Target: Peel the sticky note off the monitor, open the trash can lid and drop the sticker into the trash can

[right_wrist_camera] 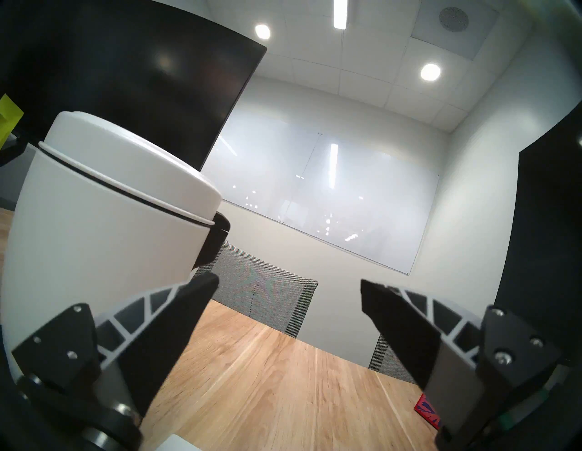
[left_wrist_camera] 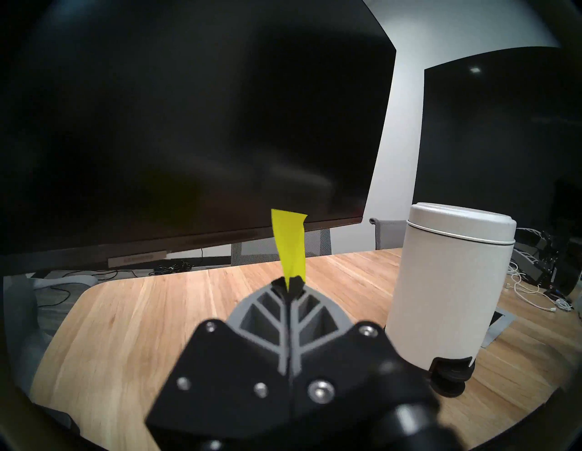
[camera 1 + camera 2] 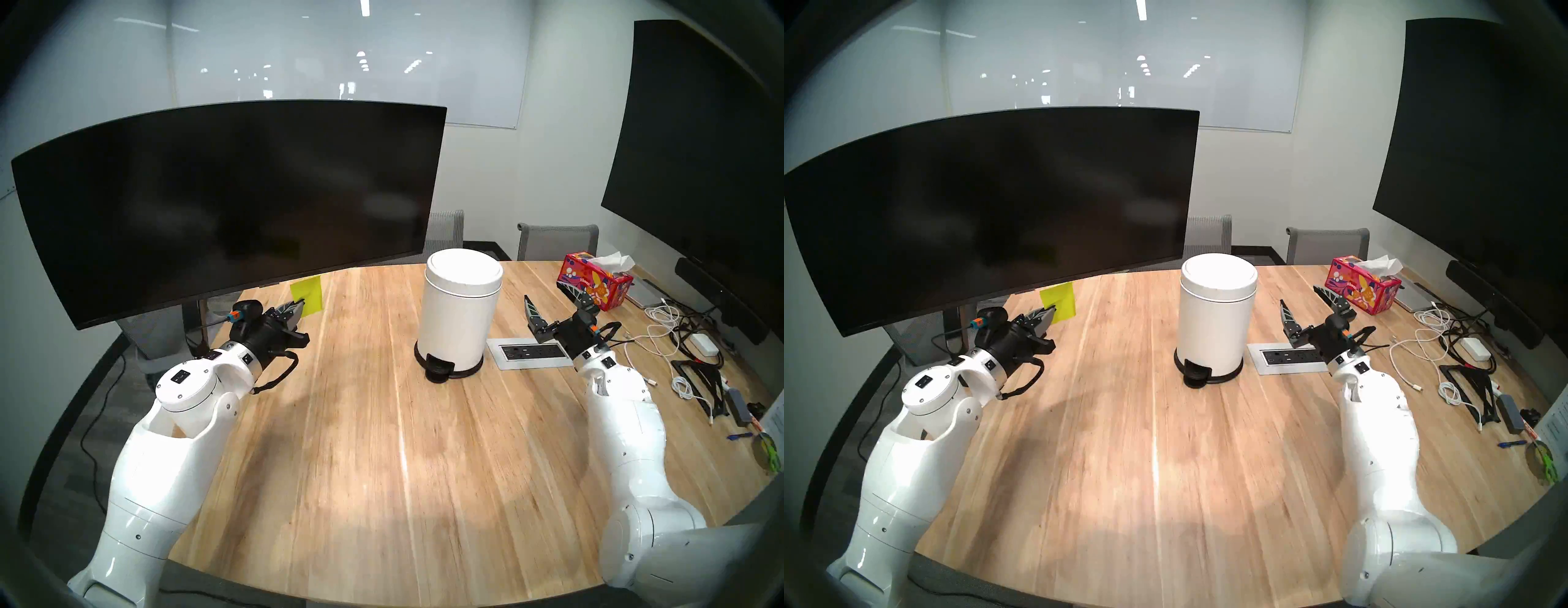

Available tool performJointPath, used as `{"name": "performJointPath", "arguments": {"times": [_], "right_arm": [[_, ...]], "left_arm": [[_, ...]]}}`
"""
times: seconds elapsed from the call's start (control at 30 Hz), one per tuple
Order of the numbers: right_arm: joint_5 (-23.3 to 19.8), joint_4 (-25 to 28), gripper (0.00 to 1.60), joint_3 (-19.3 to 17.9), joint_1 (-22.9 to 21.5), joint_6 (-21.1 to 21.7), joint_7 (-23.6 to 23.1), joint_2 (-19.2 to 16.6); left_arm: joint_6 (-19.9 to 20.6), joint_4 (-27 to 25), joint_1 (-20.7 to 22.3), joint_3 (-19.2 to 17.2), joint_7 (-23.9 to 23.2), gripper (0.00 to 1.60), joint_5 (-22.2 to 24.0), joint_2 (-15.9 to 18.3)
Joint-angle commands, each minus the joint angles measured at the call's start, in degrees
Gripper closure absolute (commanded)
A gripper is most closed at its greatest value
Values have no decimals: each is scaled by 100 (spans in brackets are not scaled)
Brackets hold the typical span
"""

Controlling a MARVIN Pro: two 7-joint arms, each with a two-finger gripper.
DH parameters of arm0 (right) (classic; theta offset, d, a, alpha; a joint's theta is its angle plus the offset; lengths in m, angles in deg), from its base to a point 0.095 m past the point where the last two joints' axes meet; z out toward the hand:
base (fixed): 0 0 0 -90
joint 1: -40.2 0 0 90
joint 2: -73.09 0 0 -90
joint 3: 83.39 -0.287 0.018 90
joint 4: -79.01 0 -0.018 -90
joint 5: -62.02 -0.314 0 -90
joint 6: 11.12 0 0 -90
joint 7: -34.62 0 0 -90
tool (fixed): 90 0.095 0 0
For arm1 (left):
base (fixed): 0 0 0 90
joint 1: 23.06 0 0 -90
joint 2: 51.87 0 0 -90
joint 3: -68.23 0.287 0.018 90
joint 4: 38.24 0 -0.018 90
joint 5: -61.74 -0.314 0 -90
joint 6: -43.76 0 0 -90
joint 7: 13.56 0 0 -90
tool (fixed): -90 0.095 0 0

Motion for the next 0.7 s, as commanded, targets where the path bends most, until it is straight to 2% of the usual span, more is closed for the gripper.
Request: {"name": "performJointPath", "arguments": {"times": [0.0, 0.67], "right_arm": [[-27, 106, 0, -13, -83, -14, 9, -7], [-28, 110, 0, -13, -81, -11, 9, -6]], "left_arm": [[-288, -178, -61, -129, -344, 160, 146, 90], [-221, -54, 71, -173, -628, 160, 324, 142]]}}
